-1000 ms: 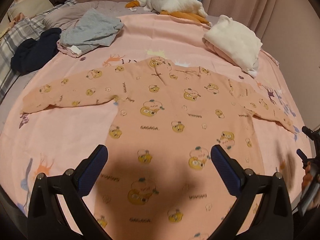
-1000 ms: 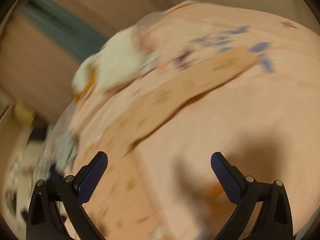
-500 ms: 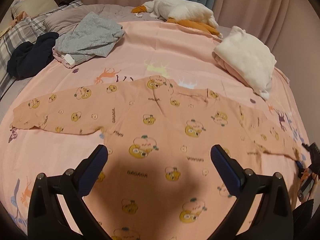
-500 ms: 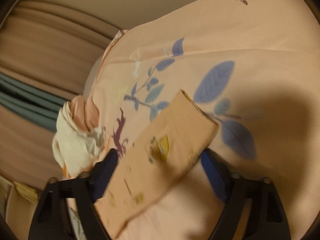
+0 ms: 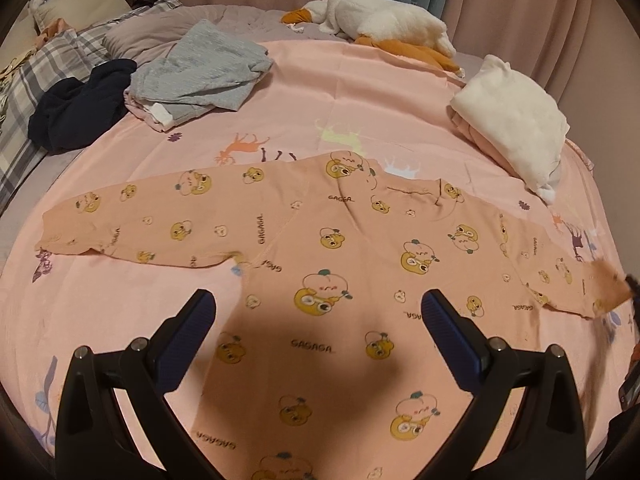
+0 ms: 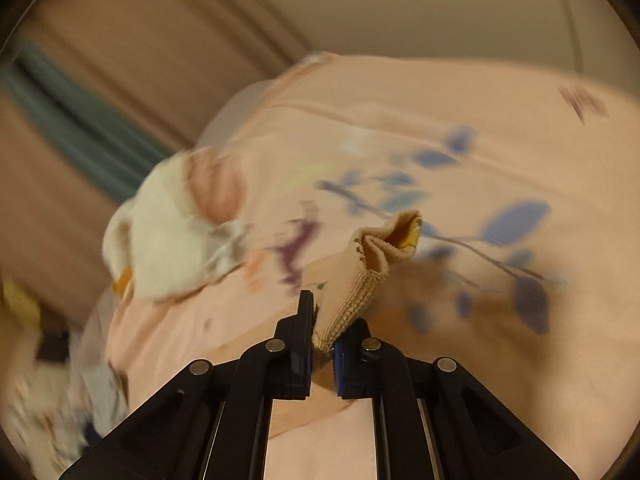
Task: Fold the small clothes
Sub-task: 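Grasp the sleeve cuff of the peach pajama top with the right gripper, then fold the held sleeve across the pajama body and open the right gripper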
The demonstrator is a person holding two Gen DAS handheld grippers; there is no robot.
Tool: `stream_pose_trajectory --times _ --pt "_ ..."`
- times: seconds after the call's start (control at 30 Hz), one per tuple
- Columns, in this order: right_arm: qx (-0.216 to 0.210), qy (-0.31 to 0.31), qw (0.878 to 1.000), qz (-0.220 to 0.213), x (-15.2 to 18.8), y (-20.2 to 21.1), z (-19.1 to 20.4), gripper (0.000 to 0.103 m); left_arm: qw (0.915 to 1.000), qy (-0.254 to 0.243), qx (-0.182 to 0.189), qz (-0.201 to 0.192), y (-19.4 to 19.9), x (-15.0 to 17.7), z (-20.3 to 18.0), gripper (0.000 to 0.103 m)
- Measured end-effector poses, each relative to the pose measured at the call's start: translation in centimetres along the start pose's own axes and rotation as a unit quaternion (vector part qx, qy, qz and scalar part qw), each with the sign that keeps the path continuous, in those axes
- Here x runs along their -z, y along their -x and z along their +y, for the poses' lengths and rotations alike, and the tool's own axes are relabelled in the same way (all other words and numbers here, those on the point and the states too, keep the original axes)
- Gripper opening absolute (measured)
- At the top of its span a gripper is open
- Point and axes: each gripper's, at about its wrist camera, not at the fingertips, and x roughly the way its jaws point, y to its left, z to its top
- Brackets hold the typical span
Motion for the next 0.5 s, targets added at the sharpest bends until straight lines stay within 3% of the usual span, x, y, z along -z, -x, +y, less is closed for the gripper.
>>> stream_pose_trajectory --times 0.23,0.5 --pt "-0.026 0.133 0.991 0.013 1.9 1.5 10.9 0.010 1.0000 0.000 0.000 0.005 1.8 0.5 2.0 0.103" --pt "-0.047 0.245 0.967 0.043 7.1 -0.6 21.9 0.010 0.9998 0.013 -0.001 0.015 2.3 0.6 5.6 0.103"
